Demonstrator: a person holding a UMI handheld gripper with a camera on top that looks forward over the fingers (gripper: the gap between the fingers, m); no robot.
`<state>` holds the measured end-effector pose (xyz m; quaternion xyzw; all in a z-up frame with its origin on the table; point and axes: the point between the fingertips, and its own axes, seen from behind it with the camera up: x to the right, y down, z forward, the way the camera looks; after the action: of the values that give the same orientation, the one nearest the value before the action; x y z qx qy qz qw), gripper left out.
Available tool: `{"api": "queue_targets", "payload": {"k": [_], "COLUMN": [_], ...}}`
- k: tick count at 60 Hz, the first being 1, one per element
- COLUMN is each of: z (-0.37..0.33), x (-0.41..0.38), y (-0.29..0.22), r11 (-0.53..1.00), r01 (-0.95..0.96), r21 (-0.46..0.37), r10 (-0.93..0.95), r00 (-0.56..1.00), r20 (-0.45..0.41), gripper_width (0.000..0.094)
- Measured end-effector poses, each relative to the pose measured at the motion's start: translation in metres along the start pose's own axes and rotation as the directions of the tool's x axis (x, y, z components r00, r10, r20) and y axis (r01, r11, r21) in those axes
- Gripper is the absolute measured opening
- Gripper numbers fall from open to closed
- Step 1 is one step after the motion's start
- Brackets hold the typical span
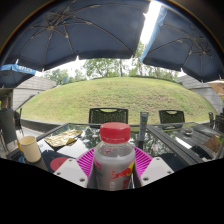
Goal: Pour water
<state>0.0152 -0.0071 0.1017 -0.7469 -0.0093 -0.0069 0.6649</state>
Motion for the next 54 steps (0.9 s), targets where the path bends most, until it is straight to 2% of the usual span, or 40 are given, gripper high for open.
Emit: {"api": "queue_targets", "payload": {"k": [7,15,20,25,32,39,47,54], "z": [0.004,0.004,0.008,0.014,0.031,0.054,0.065,0.072], "x": [-0.005,-0.011,-0.029,-0.064,-0.124,-0.199,-0.253,-0.287], "y": [0.002,-0.003,-0.030,-0.068,-0.108,-0.111,-0.100,-0.075], "r11": [1.000,0.990,0.957,0.858,0.609,0.207,-0.191,-0.503], "r01": [0.027,0.136,0.291,0.508,0.785,0.969,0.973,0.859], "r21": [-0.002,-0.030,0.012,0.076,0.113,0.135,0.130,0.091], "r10": [-0.027,-0.137,-0.290,-0.502,-0.773,-0.954,-0.955,-0.839], "r00": [1.000,0.990,0.956,0.860,0.619,0.230,-0.154,-0.461], "r20": [0.007,-0.027,-0.046,-0.087,-0.137,-0.191,-0.252,-0.289], "gripper_width": [0.0465,0.0459,0.0459,0.0458,0.0458,0.0457,0.0458,0.0460]}}
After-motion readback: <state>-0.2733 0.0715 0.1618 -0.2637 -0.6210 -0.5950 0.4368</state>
